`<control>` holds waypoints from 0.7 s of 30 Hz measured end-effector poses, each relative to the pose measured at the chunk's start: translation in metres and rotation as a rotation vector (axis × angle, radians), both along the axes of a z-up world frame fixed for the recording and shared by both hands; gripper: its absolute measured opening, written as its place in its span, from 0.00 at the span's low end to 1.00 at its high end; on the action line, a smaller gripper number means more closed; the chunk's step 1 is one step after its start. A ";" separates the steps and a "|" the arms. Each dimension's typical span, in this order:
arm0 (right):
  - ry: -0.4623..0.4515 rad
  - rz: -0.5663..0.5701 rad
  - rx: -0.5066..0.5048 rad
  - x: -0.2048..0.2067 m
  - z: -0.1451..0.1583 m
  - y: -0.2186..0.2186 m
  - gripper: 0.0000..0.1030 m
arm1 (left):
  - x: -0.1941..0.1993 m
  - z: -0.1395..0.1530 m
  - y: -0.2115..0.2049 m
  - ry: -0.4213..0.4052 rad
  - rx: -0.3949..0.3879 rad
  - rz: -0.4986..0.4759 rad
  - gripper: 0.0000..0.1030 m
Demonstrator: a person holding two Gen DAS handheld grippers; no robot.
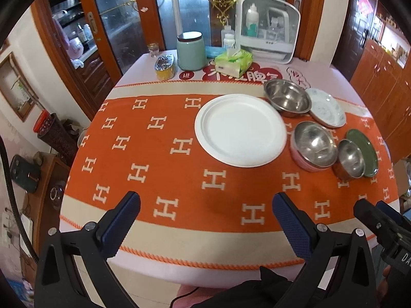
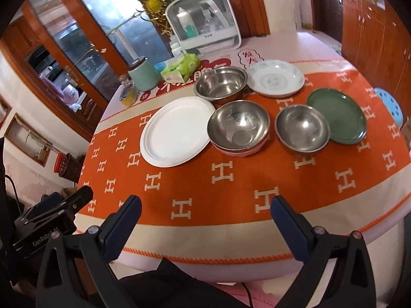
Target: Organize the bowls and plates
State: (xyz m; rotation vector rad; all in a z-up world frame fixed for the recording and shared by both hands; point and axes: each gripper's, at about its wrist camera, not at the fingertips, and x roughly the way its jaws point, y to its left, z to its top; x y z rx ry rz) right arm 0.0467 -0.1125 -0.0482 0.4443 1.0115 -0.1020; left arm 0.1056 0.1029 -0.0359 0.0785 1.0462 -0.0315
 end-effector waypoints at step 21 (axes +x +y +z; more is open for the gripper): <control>0.162 -0.252 0.183 0.104 -0.086 0.017 0.85 | 0.202 -0.081 0.034 0.183 -0.075 -0.262 0.99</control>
